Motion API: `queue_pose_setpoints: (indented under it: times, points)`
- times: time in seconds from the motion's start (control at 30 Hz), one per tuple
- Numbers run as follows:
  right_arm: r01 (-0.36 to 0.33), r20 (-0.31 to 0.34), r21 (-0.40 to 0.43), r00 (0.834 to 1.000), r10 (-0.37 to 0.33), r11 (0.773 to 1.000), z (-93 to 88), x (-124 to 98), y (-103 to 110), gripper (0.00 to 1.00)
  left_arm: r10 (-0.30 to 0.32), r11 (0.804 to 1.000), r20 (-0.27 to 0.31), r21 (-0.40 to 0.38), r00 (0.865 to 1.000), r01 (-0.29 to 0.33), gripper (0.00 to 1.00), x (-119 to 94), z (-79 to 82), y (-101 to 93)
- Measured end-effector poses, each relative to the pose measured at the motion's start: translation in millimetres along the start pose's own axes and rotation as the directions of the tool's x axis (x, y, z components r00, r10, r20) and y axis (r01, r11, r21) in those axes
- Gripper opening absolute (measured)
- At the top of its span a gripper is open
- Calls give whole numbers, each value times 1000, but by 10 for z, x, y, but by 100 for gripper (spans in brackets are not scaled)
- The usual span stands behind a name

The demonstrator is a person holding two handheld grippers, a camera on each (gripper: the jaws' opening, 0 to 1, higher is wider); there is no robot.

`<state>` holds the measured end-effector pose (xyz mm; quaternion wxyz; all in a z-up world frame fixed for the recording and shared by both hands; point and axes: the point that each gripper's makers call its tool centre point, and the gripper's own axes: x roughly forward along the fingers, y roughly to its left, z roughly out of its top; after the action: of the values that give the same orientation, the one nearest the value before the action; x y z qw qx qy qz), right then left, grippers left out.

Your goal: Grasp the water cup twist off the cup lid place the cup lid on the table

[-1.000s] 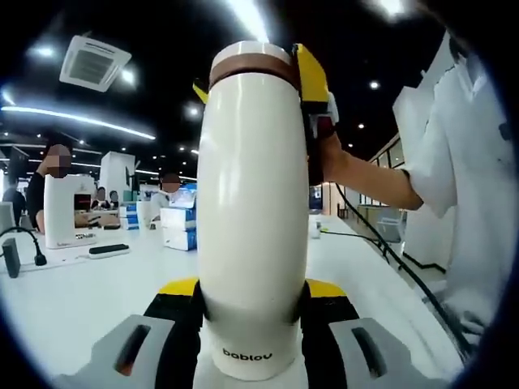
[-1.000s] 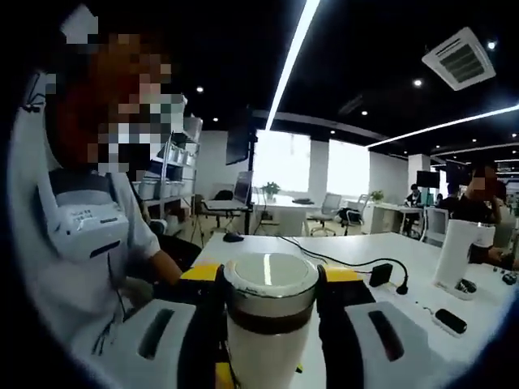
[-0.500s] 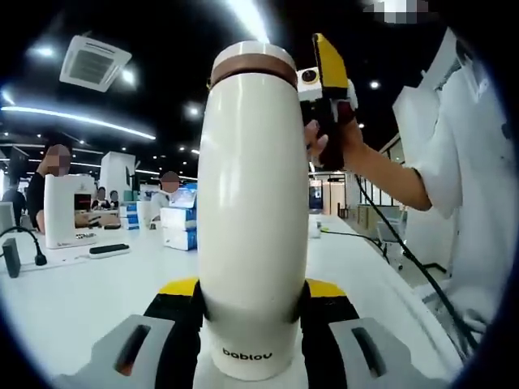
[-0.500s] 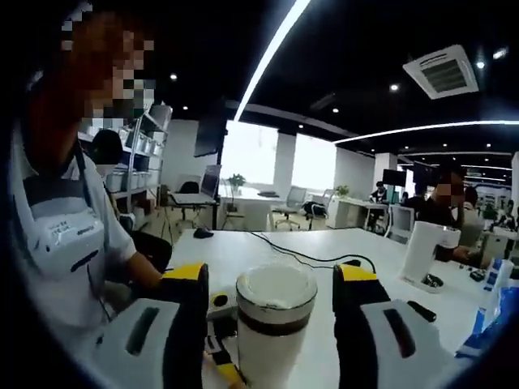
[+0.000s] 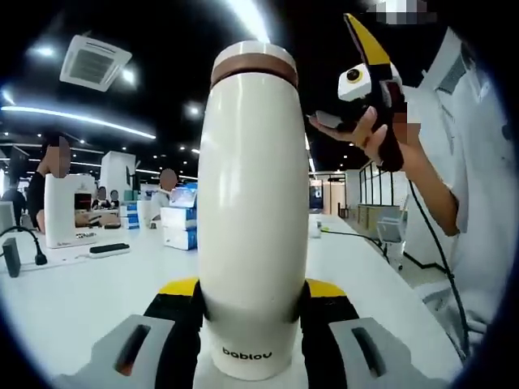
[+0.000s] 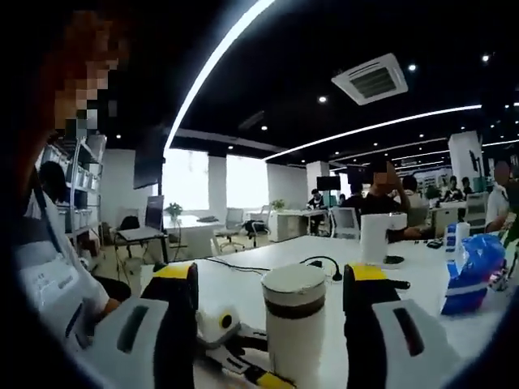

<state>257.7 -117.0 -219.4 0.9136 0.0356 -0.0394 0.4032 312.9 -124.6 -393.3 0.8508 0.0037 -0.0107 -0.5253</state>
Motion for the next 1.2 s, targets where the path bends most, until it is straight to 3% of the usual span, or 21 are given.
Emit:
queue_pose_setpoints:
  times: [0.1,0.23,0.43,0.7,1.1,1.2]
  points:
    - [100,15,21,995,-101,995,-101,-23,-9,76,0,1000,0,1,1000,0,48,-2,0,-3]
    - [208,-16,-17,978,-208,978,-248,-56,-40,80,0,1000,-1,1,1000,0,48,-6,-1,-6]
    - [274,-9,-70,961,-275,959,-273,-96,-94,79,1,1000,0,2,1000,-1,48,-11,0,-5]
    - [301,-16,-48,953,-302,952,-287,-16,-216,78,2,1000,-2,3,1000,-2,48,-13,3,-4]
    - [316,-23,-24,948,-316,949,-272,331,-401,79,1,1000,-4,5,1000,-1,48,-8,8,1]
    - [304,-27,-17,952,-304,953,-263,373,-379,72,0,1000,-5,6,1000,0,48,-4,11,3]
